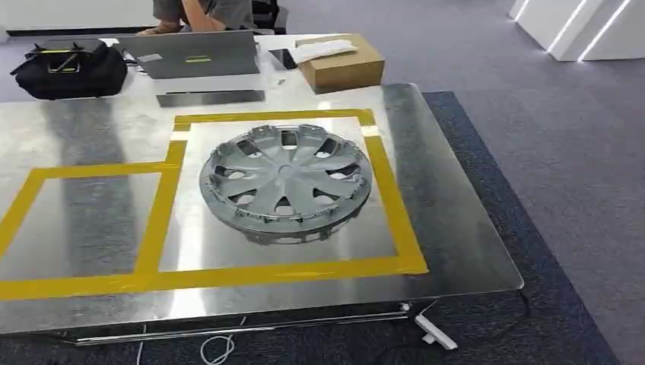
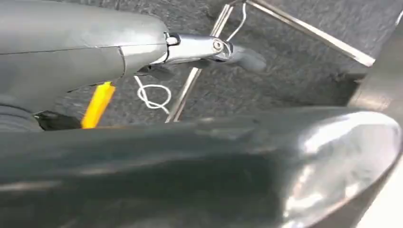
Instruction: Take the parts from the cabinet and place them on the table.
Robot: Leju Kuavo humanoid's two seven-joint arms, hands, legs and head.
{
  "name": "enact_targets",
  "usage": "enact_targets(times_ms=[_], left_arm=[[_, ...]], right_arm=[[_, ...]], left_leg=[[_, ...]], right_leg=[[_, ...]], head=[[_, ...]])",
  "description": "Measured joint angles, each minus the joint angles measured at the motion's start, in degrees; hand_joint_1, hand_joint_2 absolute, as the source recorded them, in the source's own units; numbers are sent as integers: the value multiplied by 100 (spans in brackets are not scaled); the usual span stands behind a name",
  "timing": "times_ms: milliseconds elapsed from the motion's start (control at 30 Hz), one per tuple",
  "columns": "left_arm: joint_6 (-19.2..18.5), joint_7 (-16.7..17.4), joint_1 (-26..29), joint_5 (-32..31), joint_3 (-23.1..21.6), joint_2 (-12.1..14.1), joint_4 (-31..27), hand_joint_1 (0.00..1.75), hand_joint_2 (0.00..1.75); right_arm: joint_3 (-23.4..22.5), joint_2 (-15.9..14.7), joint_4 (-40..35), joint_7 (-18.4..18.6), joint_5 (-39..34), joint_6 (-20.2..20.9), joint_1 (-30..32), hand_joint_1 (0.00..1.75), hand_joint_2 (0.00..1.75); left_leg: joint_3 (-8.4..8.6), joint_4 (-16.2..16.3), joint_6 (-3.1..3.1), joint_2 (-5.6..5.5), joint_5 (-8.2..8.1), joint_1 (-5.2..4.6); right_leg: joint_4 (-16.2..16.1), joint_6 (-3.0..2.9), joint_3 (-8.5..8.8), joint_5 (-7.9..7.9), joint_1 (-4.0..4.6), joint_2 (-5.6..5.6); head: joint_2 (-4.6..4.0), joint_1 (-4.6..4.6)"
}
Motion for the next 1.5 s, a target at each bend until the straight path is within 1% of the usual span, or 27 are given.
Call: enact_targets(times_ms=[33,100,167,200,233,267,367,400,467,500,567,633,700,767,867,900,933,1000,1067,1133,1200,1267,1300,1400,1433,1467,1500], left_arm=[[0,2,0,0,0,0,0,0,0],[2,2,-14,2,-2,0,0,0,0],[2,2,-18,2,-2,0,0,0,0],[2,2,-18,2,-2,0,0,0,0],[2,2,-17,2,-2,2,-4,0,0],[11,4,-12,7,-2,-2,-11,0,0],[44,31,-27,17,-11,2,-33,0,0],[63,57,-25,17,-13,4,-44,0,0],[116,107,46,37,-15,4,-72,0,0],[148,133,91,46,-20,2,-87,0,0],[186,182,113,52,-24,2,-92,0,0],[207,203,120,50,-39,2,-118,0,0],[221,210,130,48,-59,2,-157,0,0],[232,225,150,39,-87,4,-217,0,0],[234,258,171,31,-112,7,-232,0,0],[234,260,186,24,-131,-4,-234,0,0],[234,276,184,15,-140,2,-238,0,0],[286,293,245,17,-144,0,-251,0,0],[367,308,291,48,-195,0,-265,0,0],[450,310,332,96,-258,0,-304,0,0],[496,310,368,136,-319,0,-361,0,0],[465,302,352,155,-348,-7,-365,0,0],[426,288,335,155,-343,0,-365,0,0],[245,275,263,79,-323,2,-365,0,0],[188,271,273,35,-289,4,-365,0,0],[135,258,282,31,-264,2,-365,0,0],[109,258,283,18,-258,2,-365,0,0]], right_arm=[[41,0,2,2,-9,0,-1,0,0],[102,2,26,9,-9,4,37,0,0],[149,2,31,17,-9,4,63,0,0],[170,2,31,17,-9,4,68,0,0],[197,4,33,17,-11,4,61,0,0],[227,4,31,17,-24,32,54,0,0],[310,18,44,-4,86,287,128,0,0],[364,39,74,-48,181,354,170,0,0],[485,39,149,-202,278,343,161,0,0],[563,37,270,-299,321,291,135,0,0],[669,35,505,-398,402,264,124,0,0],[793,11,764,-468,457,260,121,0,0],[900,-33,959,-492,474,286,114,0,0],[1029,-80,1116,-496,431,356,104,0,0],[1161,-149,1290,-498,367,409,102,0,0],[1186,-192,1346,-515,304,420,108,0,0],[1235,-227,1403,-538,214,431,108,0,0],[1421,-300,1504,-649,-151,446,104,0,0],[1624,-356,1576,-827,-742,433,67,0,0],[1889,-429,1591,-960,-1402,356,29,0,0],[2239,-523,1589,-1014,-2214,293,-31,0,0],[2669,-663,1532,-990,-3029,214,-117,0,0],[2901,-682,1501,-964,-3390,159,-178,0,0],[3697,-916,1383,-809,-4576,4,-185,0,0],[3926,-987,1338,-787,-4862,-37,-178,0,0],[4136,-1045,1287,-765,-5080,-85,-156,0,0],[4296,-1104,1235,-756,-5236,-122,-132,0,0]], left_leg=[[-45,2,5,96,29,-6],[-134,7,-10,258,95,-8],[-228,43,-53,407,158,-3],[-266,70,-77,467,181,0],[-297,113,-111,528,199,-34],[-321,152,-141,600,218,-34],[-320,143,-237,759,339,-10],[-345,174,-315,606,270,29],[-456,655,-371,105,-437,36],[-518,1057,-371,30,-783,34],[-584,1769,-352,-12,-1108,29],[-306,1646,-319,-18,-792,29],[307,786,-267,-35,-389,29],[841,-110,-192,-167,-452,11],[732,-156,-158,-153,-479,-9],[671,-188,-88,-118,-395,37],[611,-188,-44,-72,-337,27],[470,-185,26,-12,-210,-3],[284,-163,38,45,-70,-47],[78,-121,43,94,59,-85],[-147,-63,36,108,183,-117],[-244,-27,3,111,287,-156],[-286,-11,-16,134,373,-150],[-414,-27,-98,125,572,-131],[-467,39,-148,48,380,-103],[-533,295,-185,-4,-25,-85],[-601,629,-220,-10,-346,-64]], right_leg=[[379,24,-105,-182,-7,-14],[583,69,-15,-42,-19,-32],[-91,102,538,469,-38,-121],[-575,107,884,581,-47,-235],[-1157,110,1303,457,-36,-504],[-1393,47,1422,401,11,-495],[-1369,-88,1230,448,33,-357],[-1387,-168,1176,527,0,-330],[-1380,-261,1024,655,3,-231],[-1379,-277,942,719,11,-170],[-1359,-280,772,845,34,-72],[-1314,-265,648,961,39,-18],[-1252,-230,488,1062,39,32],[-1198,-167,381,1148,77,54],[-1219,-41,271,1342,61,61],[-1203,-9,234,1331,52,61],[-1093,7,177,1081,43,13],[-382,45,-29,311,41,-13],[439,76,-157,-36,41,-16],[544,64,34,298,43,-17],[-164,-17,638,697,66,-23],[-1298,-126,1546,529,144,-57],[-1673,-147,1668,417,138,-80],[-1715,-221,1506,545,149,-81],[-1718,-268,1445,620,127,-120],[-1696,-332,1355,687,112,-116],[-1684,-327,1279,731,112,-115]], head=[[0,-4],[0,4],[0,4],[0,6],[2,9],[0,18],[0,18],[0,20],[0,-2],[0,0],[0,-13],[0,-15],[0,-16],[0,-7],[0,-4],[0,0],[0,0],[0,44],[0,50],[0,50],[0,50],[0,57],[0,57],[0,66],[0,81],[0,83],[0,66]])
